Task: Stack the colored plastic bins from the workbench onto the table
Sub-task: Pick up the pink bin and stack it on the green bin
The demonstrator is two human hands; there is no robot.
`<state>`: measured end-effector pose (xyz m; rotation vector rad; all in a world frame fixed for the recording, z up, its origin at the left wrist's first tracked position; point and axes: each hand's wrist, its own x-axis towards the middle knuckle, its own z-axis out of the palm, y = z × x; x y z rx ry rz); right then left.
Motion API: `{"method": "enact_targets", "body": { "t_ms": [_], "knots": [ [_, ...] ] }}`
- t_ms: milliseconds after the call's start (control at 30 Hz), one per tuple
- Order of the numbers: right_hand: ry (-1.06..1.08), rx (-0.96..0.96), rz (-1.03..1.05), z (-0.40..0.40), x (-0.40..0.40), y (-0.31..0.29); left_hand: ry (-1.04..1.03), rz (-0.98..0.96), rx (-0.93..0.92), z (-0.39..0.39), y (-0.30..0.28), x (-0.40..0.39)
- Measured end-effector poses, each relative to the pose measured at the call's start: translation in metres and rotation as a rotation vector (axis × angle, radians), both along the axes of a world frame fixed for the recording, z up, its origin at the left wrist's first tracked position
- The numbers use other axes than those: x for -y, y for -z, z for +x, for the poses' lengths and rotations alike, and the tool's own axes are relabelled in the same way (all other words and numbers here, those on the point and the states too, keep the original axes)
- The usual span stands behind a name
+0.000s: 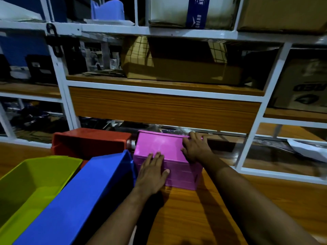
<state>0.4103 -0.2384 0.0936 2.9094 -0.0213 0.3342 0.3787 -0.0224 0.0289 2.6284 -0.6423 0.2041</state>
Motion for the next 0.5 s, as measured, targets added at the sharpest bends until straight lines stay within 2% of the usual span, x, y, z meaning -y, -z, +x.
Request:
{"method": "enact_targets", "body": {
  "t_ms": [167, 367, 500],
  "knots": [
    [0.048, -0.084, 0.121, -0.011, 0.019, -0.002, 0.055, -0.02, -0.024, -0.011, 0.0, 0.007],
    [0.068, -0.026, 0.069, -0.039, 0.052, -0.004, 0.116, -0.052, 0.004, -0.025, 0.006, 0.017],
    [0.023, -0.049, 0.143, -0.069, 0.063, 0.0, 0.133, -0.053, -0.003, -0.032, 0.003, 0.028]
  ]
}}
